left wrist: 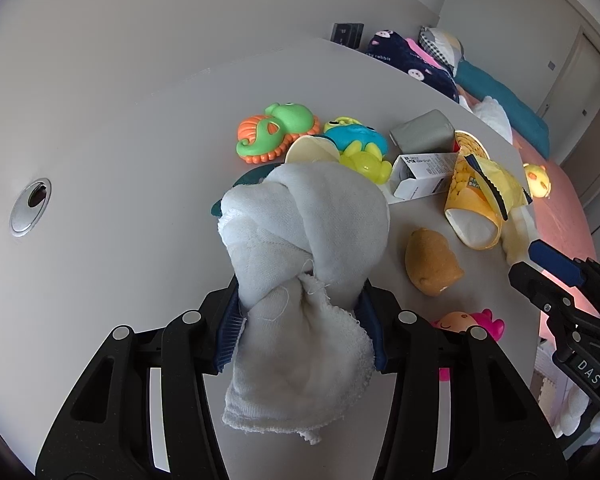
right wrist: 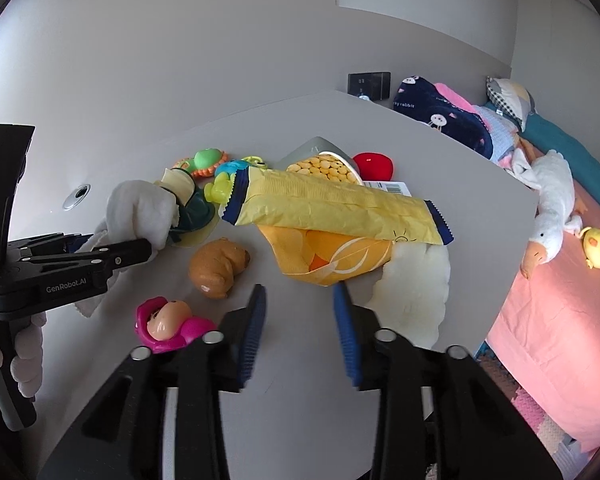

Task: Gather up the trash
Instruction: 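Lift the towel with the left tool while the right tool lifts the popcorn cup, then carry the towel and popcorn cup over the black trash bin with both tools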

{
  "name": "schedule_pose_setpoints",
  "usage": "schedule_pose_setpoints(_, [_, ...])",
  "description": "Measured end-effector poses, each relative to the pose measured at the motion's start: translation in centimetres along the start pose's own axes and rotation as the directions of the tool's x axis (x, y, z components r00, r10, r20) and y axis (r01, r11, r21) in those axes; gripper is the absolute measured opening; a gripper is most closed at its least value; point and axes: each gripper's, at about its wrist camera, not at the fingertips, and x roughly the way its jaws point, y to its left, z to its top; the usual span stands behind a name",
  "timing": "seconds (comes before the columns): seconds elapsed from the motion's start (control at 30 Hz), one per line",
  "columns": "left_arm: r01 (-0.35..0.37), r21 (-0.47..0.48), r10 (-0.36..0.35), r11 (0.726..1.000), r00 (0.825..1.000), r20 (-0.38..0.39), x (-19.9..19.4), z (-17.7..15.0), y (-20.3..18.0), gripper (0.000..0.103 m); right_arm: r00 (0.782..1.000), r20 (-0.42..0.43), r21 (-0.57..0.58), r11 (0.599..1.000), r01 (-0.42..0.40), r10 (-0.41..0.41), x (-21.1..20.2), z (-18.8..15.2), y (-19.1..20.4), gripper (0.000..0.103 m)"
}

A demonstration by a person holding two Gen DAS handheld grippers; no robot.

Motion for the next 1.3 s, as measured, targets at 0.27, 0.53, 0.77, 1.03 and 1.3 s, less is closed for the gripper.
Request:
schedule_pose_setpoints(0.27, [0.009, -0.006, -0.009, 1.000, 1.000, -0.010, 0.1, -0.1, 0.5, 0.051, 0.998, -0.033, -0.081, 0.995, 0.051, -0.054, 2.9, 1.6, 1.3, 0.047])
schedule_pose_setpoints(0.53, [0.013, -0.017, -0.014, 1.000, 1.000, -0.008, 0.0, 0.1, 1.0, 0.051, 1.000, 0.008, -0.046, 0.999, 0.012, -0.012, 2.7, 3.0, 0.9, 0.012])
schedule_pose_setpoints(0.77, [-0.023, 0.002, 0.023, 1.000, 0.997, 0.076, -2.6, 0.4, 0.5, 0.045, 0.995, 0.060, 0.040, 0.996, -0.086, 0.083, -0.4, 3.5, 0.2, 0.011])
schedule_pose_setpoints(1.03, [-0.041, 0.008, 0.039, 0.999, 0.987, 0.154, -6.1, 0.0, -0.2, 0.038, 0.983, 0.143, 0.047, 0.991, -0.127, 0.119, -4.6, 4.4, 0.9, 0.011])
schedule_pose_setpoints(1.3, [-0.046, 0.022, 0.040, 0.999, 0.980, 0.195, -9.1, -0.9, -1.4, 0.038, 0.972, 0.202, 0.058, 0.990, -0.132, 0.118, -8.2, 3.8, 0.5, 0.011])
